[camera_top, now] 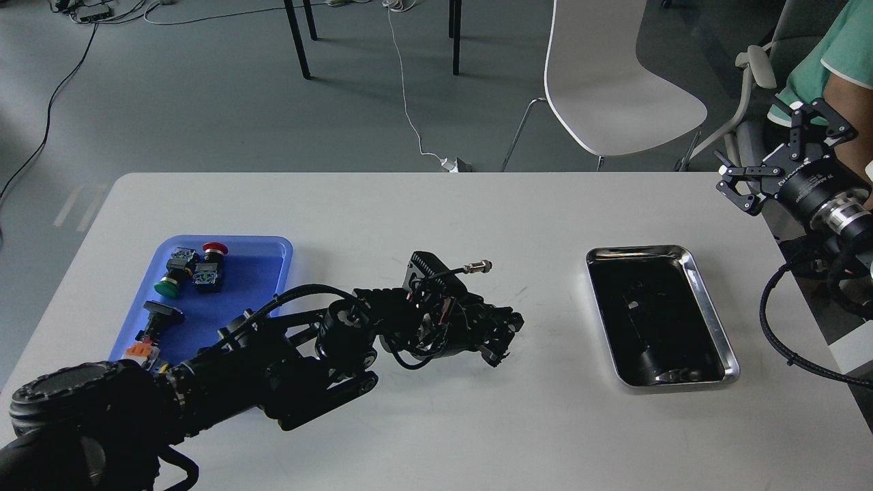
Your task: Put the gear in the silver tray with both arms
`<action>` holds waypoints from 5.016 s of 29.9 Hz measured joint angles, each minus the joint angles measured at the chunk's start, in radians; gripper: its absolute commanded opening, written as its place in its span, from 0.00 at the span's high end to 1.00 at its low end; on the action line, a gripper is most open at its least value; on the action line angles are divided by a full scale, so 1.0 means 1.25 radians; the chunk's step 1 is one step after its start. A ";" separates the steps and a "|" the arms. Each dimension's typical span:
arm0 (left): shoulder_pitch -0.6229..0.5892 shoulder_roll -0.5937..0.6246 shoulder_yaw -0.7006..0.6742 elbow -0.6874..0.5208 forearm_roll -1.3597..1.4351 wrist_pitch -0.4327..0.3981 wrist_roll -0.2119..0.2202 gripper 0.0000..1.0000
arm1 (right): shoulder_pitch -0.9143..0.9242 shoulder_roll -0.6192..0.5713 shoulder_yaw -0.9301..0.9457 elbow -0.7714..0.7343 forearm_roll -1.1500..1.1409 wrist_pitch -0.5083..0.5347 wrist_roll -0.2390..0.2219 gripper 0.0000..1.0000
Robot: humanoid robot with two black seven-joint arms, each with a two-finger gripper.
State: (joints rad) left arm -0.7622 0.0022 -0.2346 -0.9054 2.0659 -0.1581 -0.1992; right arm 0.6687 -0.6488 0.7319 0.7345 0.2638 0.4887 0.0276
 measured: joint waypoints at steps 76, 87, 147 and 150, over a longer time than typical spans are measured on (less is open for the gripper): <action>-0.028 0.438 -0.381 -0.009 -1.383 0.127 0.024 0.02 | 0.356 0.229 -0.417 0.172 -0.608 -0.059 -0.028 0.04; 0.014 0.447 -0.413 -0.005 -1.414 0.096 0.014 0.02 | 0.543 0.376 -0.716 0.174 -0.772 -0.062 -0.119 0.04; 0.017 0.467 -0.414 -0.008 -1.412 0.103 -0.019 0.02 | 0.592 0.489 -1.023 0.169 -0.788 0.000 -0.166 0.37; 0.017 0.468 -0.414 -0.008 -1.412 0.103 -0.019 0.02 | 0.588 0.494 -1.024 0.168 -0.791 0.000 -0.166 0.43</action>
State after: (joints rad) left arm -0.7404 0.5874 -0.7516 -0.9158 0.3006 -0.0293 -0.2225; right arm 1.4043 -0.0311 -0.5486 0.9445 -0.7248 0.4887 -0.1803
